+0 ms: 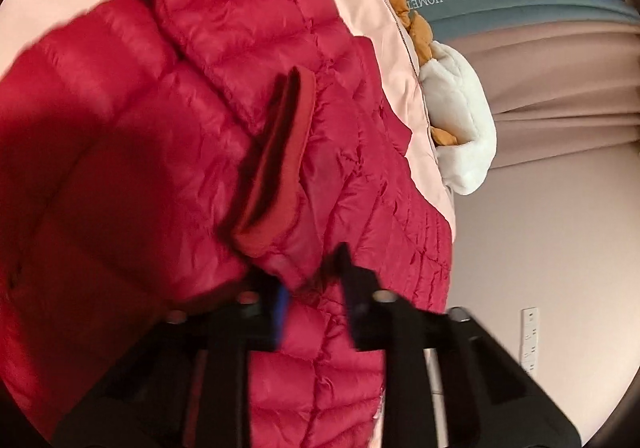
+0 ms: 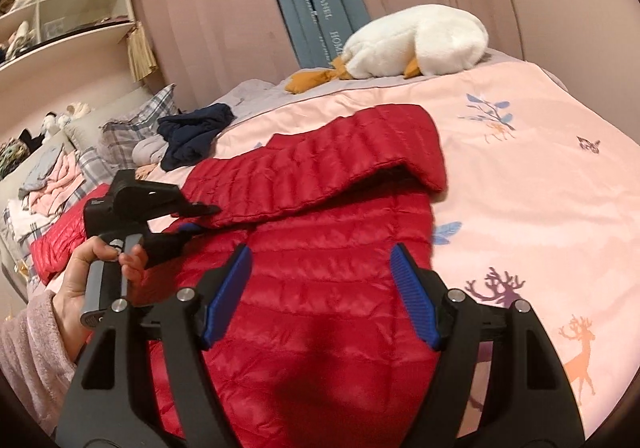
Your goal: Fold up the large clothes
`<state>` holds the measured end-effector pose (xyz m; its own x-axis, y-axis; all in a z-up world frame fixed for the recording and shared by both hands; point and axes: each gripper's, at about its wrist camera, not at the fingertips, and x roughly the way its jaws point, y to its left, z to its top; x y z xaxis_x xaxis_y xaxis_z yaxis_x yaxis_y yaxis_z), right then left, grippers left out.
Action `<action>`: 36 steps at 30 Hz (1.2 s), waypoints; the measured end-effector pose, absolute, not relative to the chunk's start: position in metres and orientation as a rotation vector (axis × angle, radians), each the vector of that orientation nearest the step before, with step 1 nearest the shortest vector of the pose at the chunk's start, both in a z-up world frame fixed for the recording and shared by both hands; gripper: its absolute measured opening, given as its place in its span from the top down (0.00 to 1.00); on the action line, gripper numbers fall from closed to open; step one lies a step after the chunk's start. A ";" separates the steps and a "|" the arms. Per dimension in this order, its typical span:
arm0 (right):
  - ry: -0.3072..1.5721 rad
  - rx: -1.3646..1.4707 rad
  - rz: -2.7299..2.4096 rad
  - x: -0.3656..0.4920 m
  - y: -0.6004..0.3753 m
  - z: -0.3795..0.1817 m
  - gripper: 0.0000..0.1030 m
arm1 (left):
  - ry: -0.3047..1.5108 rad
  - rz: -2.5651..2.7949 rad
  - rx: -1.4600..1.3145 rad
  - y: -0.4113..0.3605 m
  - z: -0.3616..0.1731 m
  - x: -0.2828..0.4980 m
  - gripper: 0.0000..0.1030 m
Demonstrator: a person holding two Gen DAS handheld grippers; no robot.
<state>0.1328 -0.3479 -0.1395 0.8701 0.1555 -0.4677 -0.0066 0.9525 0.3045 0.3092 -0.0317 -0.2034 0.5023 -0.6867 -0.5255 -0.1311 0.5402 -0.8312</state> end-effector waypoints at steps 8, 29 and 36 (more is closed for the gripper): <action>0.555 0.352 0.018 0.149 -0.382 -0.133 0.31 | 0.836 -0.438 -0.783 -0.021 -0.127 0.321 0.91; 0.593 0.297 0.011 0.174 -0.379 -0.125 0.31 | 0.893 -0.256 -0.688 0.045 -0.158 0.343 0.90; 0.646 0.211 0.024 0.206 -0.372 -0.120 0.31 | 0.856 -0.228 -0.563 0.046 -0.136 0.338 0.68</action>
